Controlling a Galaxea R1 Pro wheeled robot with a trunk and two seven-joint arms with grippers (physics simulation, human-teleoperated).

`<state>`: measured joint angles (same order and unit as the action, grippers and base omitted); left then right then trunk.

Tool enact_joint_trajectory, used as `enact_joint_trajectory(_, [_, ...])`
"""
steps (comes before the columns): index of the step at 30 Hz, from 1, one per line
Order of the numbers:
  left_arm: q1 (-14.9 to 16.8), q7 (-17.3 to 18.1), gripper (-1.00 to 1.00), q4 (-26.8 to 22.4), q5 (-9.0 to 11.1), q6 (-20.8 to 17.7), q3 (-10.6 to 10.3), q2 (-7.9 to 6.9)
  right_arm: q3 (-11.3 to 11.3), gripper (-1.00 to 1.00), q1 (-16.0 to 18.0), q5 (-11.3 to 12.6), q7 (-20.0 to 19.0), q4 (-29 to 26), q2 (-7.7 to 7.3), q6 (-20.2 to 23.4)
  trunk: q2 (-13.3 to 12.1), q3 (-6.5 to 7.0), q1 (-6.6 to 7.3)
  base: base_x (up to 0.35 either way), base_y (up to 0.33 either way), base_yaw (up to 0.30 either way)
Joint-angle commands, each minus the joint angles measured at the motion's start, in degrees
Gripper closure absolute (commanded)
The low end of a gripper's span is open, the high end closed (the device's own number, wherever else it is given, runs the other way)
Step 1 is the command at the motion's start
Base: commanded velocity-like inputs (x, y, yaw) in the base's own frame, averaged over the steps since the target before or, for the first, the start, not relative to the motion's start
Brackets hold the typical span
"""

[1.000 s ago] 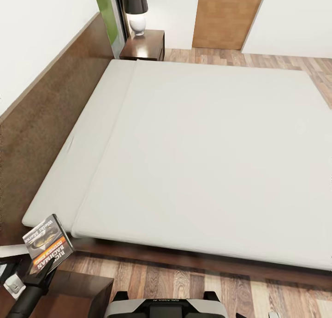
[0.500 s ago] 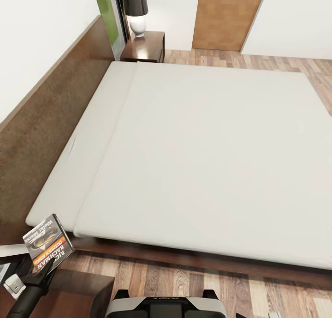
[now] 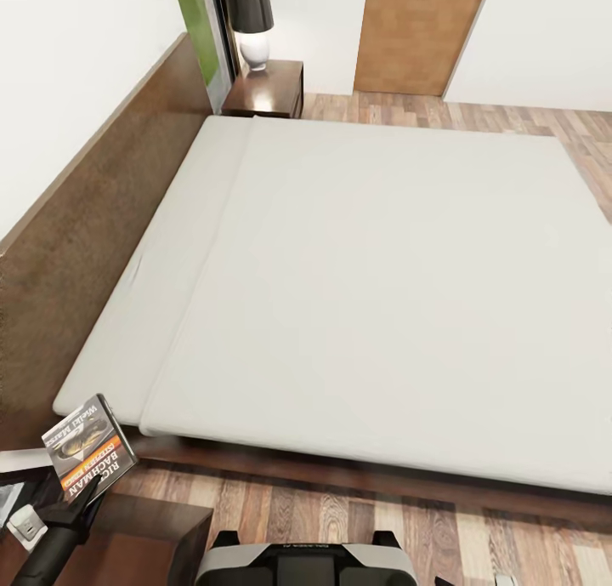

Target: In the bedroom, move the book from the bed onto either nightstand, and place the two sandals side by side next to the bed.

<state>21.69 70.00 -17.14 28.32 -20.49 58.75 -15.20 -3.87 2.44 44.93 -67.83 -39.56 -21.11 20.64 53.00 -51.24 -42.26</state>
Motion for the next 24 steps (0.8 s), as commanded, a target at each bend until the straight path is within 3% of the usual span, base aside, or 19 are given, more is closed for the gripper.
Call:
enact_joint_trajectory(1, [0.0, 0.1, 1.0, 0.0, 0.2, -0.5, 0.0, -0.01, -0.3, -1.0, 0.0, 0.6, 0.0, 0.0, -0.07, 0.5, -0.4, 0.16, 0.22, 0.0, 0.0, 0.0])
enact_joint_trajectory(24, [0.0, 0.1, 1.0, 0.0, 0.2, -0.5, 0.0, 0.07, -0.3, -1.0, 0.0, 0.6, -0.2, 0.0, -0.07, 0.5, -9.6, 4.29, 5.27, 0.0, 0.0, 0.0])
